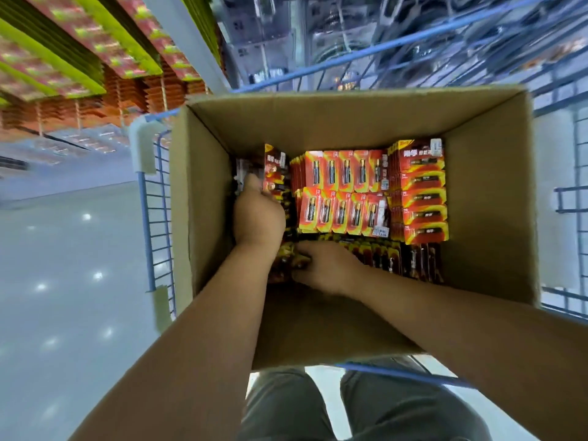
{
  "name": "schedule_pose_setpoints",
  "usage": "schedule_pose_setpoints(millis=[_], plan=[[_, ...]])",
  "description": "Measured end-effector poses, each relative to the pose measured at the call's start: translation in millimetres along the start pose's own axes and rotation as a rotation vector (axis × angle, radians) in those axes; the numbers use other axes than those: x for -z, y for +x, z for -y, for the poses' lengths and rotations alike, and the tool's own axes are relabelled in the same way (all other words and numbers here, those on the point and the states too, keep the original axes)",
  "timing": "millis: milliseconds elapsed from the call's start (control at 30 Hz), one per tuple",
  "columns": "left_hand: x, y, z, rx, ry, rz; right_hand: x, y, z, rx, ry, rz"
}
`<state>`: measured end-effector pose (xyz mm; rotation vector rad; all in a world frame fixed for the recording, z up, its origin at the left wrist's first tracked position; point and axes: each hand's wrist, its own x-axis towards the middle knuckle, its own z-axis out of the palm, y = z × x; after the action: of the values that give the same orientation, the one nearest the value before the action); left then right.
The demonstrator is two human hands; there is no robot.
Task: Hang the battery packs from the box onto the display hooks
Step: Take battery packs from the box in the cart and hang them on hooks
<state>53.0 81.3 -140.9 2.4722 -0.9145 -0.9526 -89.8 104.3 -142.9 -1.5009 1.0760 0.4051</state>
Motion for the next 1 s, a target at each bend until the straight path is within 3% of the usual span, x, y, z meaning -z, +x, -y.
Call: schedule_pose_setpoints(millis=[133, 233, 367, 433, 567, 767, 1000], plan=[[59.7, -34.0, -34.4, -0.186, 0.091, -0.048, 43.0, -58.5, -2.5, -0.055, 0.091, 0.011], [108.2, -53.1, -58.1, -0.278, 0.026, -0.073, 77.8, -109.3, 3.1, -0.096, 0.37, -0.071], [165.9, -74.0, -79.9, -0.125, -0.439, -0.007, 116.7, -153.6, 42.8, 0.018, 0.724, -0.231], [193.3, -88.5, -83.6, -0.045, -0.654, -0.02, 130.0, -164.8, 74.8, 0.106, 0.772, -0.264], [253.0, -119.1, -79.0, -0.052, -0.855, -0.091, 140.0, -175.6, 146.6, 0.245, 0.781, -0.287], [355.6, -150.9, -36.1, -0.065, -1.009, -0.294, 102.6, -177.8, 271.1, 0.414, 0.752, -0.194], [497.0, -170.7, 78.6, -0.115, -1.034, -0.488, -13.3, -162.4, 428.1, 0.572, 0.712, -0.124]])
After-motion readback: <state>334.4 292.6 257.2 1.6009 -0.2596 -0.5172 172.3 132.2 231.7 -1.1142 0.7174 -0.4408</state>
